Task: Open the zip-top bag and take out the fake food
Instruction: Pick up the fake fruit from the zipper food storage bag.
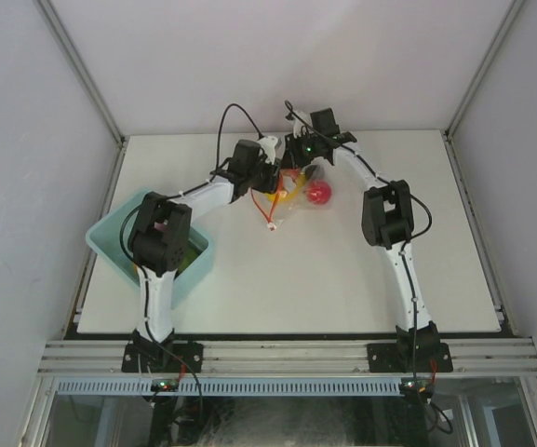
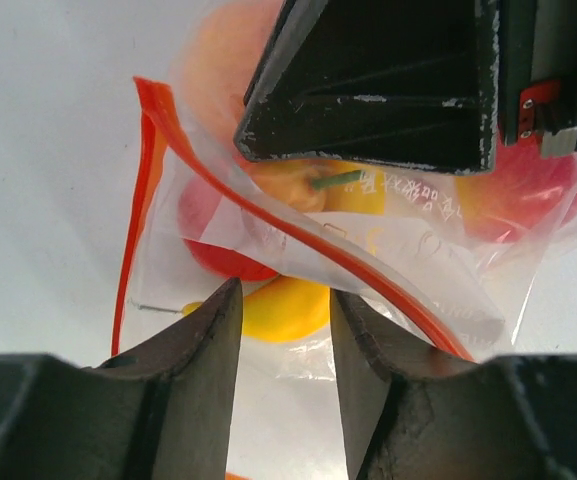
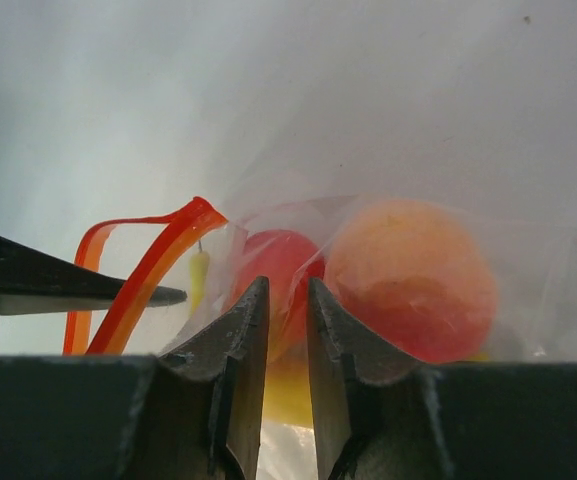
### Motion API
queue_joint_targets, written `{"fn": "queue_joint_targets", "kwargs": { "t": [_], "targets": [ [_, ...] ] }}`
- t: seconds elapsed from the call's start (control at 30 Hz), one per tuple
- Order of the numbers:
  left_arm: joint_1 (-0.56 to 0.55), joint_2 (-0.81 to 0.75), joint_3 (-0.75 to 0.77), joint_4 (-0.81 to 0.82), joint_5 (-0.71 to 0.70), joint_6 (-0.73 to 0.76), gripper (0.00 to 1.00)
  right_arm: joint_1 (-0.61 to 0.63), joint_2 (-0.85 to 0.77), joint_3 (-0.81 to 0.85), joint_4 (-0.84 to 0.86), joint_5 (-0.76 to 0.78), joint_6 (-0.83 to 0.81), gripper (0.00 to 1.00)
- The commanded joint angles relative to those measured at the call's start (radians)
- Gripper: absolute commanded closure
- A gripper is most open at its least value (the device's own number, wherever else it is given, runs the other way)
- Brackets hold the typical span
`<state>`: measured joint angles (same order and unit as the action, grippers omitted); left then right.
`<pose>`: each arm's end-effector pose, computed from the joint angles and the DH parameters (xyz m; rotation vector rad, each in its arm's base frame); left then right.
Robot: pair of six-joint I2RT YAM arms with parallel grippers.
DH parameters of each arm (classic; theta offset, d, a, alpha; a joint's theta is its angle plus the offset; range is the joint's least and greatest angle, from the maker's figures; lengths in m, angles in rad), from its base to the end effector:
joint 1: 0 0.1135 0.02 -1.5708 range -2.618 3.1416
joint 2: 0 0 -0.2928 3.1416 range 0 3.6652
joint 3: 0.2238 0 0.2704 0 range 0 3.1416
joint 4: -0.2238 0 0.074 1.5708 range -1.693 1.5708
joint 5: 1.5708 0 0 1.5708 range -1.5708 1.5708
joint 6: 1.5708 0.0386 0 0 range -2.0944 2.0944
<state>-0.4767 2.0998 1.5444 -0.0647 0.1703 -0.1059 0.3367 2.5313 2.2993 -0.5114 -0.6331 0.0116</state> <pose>0.4542 -0.2419 0.2131 0.5064 2.1694 -0.5110 0.5661 0.2223 0.2079 -0.6923 2.1963 0.9087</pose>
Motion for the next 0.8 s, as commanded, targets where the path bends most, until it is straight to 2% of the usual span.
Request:
{"fn": "queue_joint_targets", "kwargs": {
  "t": [0.0, 0.2, 0.4, 0.47, 0.63, 0.77],
  "targets": [
    [-0.001, -0.104, -0.062, 0.065, -0.029, 0.051, 0.54, 0.013, 0.009, 0.047, -0.022, -0.011, -0.044, 0.79],
    [-0.002, -0.134, -0.122, 0.107, -0.018, 0.068, 0.50, 0.022, 0.058, 0.121, -0.089, -0.041, -0.071, 0.80],
    [-0.001, -0.166, -0.187, 0.175, 0.002, 0.090, 0.49, 0.022, 0.063, 0.125, -0.114, -0.097, -0.107, 0.81],
    [0.000, -0.183, -0.213, 0.197, 0.002, 0.096, 0.46, 0.022, 0.064, 0.128, -0.130, -0.103, -0.115, 0.81],
    [0.008, -0.199, -0.252, 0.233, 0.039, 0.051, 0.42, 0.019, 0.078, 0.168, -0.189, -0.085, -0.121, 0.82],
    [0.020, -0.212, -0.281, 0.270, 0.060, 0.020, 0.41, 0.015, 0.088, 0.183, -0.232, -0.051, -0.137, 0.76]
  ]
}}
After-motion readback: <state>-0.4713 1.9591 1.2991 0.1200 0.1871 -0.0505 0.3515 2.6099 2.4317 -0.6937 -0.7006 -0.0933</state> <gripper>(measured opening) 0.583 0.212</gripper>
